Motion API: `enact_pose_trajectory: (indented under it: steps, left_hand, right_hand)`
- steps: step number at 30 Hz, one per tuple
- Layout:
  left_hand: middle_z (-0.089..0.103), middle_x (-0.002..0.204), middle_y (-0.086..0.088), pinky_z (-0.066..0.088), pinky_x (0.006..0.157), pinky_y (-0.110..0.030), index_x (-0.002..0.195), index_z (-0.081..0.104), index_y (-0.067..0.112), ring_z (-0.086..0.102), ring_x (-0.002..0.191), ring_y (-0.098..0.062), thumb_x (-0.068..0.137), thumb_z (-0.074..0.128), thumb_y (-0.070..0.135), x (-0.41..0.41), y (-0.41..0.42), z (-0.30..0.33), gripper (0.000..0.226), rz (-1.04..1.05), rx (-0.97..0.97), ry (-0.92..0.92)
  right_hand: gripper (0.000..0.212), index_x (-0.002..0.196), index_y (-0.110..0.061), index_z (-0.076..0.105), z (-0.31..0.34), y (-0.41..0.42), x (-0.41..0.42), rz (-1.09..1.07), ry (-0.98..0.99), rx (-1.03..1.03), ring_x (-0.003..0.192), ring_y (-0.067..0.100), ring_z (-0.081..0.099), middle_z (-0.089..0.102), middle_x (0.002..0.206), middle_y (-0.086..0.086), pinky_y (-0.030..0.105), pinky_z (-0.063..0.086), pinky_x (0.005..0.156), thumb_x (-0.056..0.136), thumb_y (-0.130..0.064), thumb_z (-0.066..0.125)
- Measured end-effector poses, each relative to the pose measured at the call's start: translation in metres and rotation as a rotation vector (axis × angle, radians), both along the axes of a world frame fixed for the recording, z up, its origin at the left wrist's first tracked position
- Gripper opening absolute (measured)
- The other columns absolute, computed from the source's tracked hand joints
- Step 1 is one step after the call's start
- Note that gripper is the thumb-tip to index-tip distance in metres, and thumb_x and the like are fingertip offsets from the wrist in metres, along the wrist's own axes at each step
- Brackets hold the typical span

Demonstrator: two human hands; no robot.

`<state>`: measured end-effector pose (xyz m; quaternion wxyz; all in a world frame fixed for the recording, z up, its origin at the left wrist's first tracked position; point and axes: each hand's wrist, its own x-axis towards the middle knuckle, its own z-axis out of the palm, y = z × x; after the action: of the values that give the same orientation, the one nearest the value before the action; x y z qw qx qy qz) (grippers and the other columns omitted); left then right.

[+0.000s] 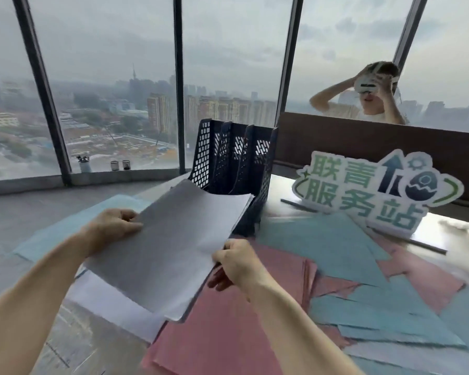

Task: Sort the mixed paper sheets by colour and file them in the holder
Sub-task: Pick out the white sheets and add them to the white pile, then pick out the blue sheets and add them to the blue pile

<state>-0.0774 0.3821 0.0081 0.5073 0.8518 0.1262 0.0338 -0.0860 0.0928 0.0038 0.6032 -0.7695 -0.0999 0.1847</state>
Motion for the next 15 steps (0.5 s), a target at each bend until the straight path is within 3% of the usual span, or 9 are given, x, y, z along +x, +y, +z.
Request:
enact_pose_trajectory:
  steps: [2,6,10,13,15]
  left_hand:
    - [0.071,0.083,-0.019,0.052,0.079,-0.042,0.083,0.072,0.010,0.063,0.075,-0.028,0.059,0.071,0.020,-0.009,0.020,-0.012,0.026,0.069,0.109,0.048]
    - [0.071,0.092,-0.019,0.052,0.080,-0.036,0.099,0.072,0.005,0.065,0.083,-0.029,0.079,0.070,0.003,-0.010,0.036,-0.032,0.021,0.146,0.285,0.077]
    - [0.069,0.098,-0.009,0.045,0.075,-0.027,0.111,0.071,0.011,0.062,0.090,-0.024,0.075,0.076,0.017,-0.003,0.044,-0.047,0.036,0.151,0.498,0.127]
    - [0.059,0.130,-0.006,0.046,0.094,-0.031,0.134,0.055,0.020,0.055,0.118,-0.024,0.076,0.075,0.034,0.000,0.037,-0.051,0.063,0.161,0.777,0.232]
    - [0.053,0.136,-0.006,0.045,0.097,-0.036,0.140,0.048,0.025,0.051,0.124,-0.026,0.082,0.068,0.032,0.002,0.024,-0.048,0.062,0.178,0.876,0.209]
  right_hand:
    - [0.020,0.076,-0.004,0.052,-0.012,0.028,-0.002,0.056,0.053,-0.046,0.037,0.021,0.059,0.055,0.053,0.014,0.024,0.045,0.035,0.086,0.006,0.038]
    - [0.020,0.075,-0.003,0.055,-0.028,0.061,0.002,0.091,0.044,-0.168,0.038,0.019,0.061,0.056,0.058,0.012,0.023,0.044,0.036,0.083,0.005,0.039]
    - [0.019,0.056,-0.010,0.058,-0.041,0.066,0.013,0.061,-0.127,-0.474,0.036,0.014,0.056,0.065,0.054,0.007,0.020,0.047,0.043,0.073,-0.008,0.050]
    - [0.015,0.063,-0.011,0.061,-0.044,0.063,0.017,0.014,-0.214,-0.668,0.056,0.018,0.065,0.070,0.064,0.005,0.025,0.053,0.060,0.069,-0.024,0.058]
    - [0.019,0.067,-0.013,0.061,-0.041,0.053,0.019,-0.021,-0.243,-0.695,0.063,0.022,0.065,0.069,0.065,0.005,0.025,0.050,0.060,0.072,-0.031,0.057]
